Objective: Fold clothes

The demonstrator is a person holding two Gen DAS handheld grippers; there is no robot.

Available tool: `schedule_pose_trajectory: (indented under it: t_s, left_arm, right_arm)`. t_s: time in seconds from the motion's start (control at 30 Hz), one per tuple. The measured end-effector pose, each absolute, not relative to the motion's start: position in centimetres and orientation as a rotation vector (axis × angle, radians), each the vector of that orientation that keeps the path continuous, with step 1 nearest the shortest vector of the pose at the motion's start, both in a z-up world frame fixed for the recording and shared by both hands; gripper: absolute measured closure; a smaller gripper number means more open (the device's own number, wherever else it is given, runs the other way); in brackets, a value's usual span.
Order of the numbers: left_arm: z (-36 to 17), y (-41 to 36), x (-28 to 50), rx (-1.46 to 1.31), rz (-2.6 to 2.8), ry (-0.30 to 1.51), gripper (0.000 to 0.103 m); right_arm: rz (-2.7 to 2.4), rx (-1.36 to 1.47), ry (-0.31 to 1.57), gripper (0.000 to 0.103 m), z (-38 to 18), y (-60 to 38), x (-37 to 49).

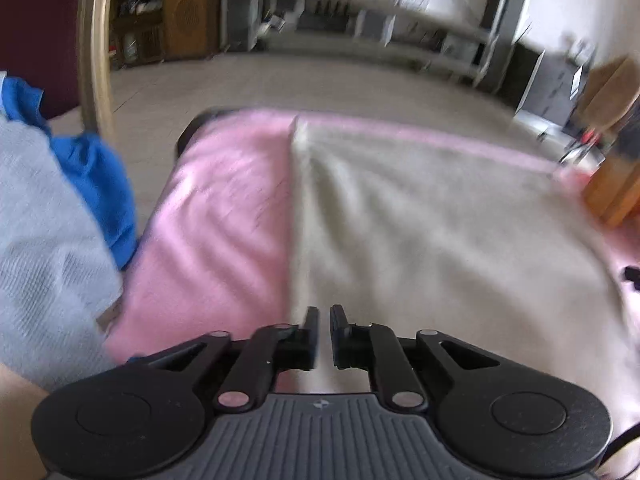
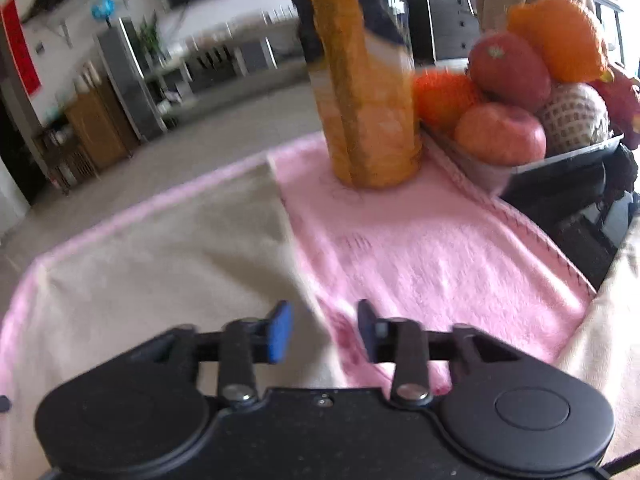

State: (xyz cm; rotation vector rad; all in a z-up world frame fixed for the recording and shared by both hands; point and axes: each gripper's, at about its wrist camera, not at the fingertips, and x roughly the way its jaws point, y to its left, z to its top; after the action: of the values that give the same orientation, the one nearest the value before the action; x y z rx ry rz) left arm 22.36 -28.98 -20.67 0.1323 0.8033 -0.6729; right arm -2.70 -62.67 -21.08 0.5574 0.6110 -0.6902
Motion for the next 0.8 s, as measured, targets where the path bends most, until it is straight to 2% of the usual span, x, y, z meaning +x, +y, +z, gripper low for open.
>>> schedule_pose_trajectory:
  t_s: [0.1,0.17,0.33,0.37,0.43,0.57,0.67,0.73,0.8]
  left_arm:
    - [-20.4,-31.1,22.0,0.128,-0.743,0.779,0.091]
    - [-20.7,-33.0,22.0,0.120,-0.806,0.778,0.091]
    - [-22.5,-35.7,23.6,0.093,-0.857,0.817,0.088]
    - [-22.9,-35.8,24.0,0.101,-0.841,0.823,0.088]
    - [-23.5,-34.9,25.3,0.122,-0.743,0.837,0.088]
    - [-23.4,-31.9,27.3,0.070,-0.619,0.883,0.090]
    - [-22.5,-31.4,26.4,0.167,-0.507,0.854,0.091]
    - [-21.7,-31.3,25.2,0.218,-0.474,0.829,0.091]
    - [-20.7,-30.9,23.5,0.230,-0.489,0.804,0.091]
  right_arm:
    - [-0.571,0.654,0.528,0.068,-20.7,-62.3,-2.7]
    - [-0.432,0.765,0.505,0.086,-21.5,-62.3,-2.2]
    - [-0.248,1.003,0.535,0.087,-25.0,-62.9,-1.1]
    - [-0.258,1.013,0.548,0.087,-25.6,-63.2,-1.2]
    - [-0.322,1.032,0.527,0.095,-25.9,-64.2,-2.1]
    - [-0.464,1.036,0.491,0.098,-25.9,-65.6,-3.9]
    - [-0.580,1.012,0.469,0.100,-25.5,-66.2,-5.2]
    - [-0.657,0.995,0.453,0.093,-25.2,-66.6,-6.0]
    - [-0.669,0.904,0.466,0.093,-24.2,-65.7,-6.1]
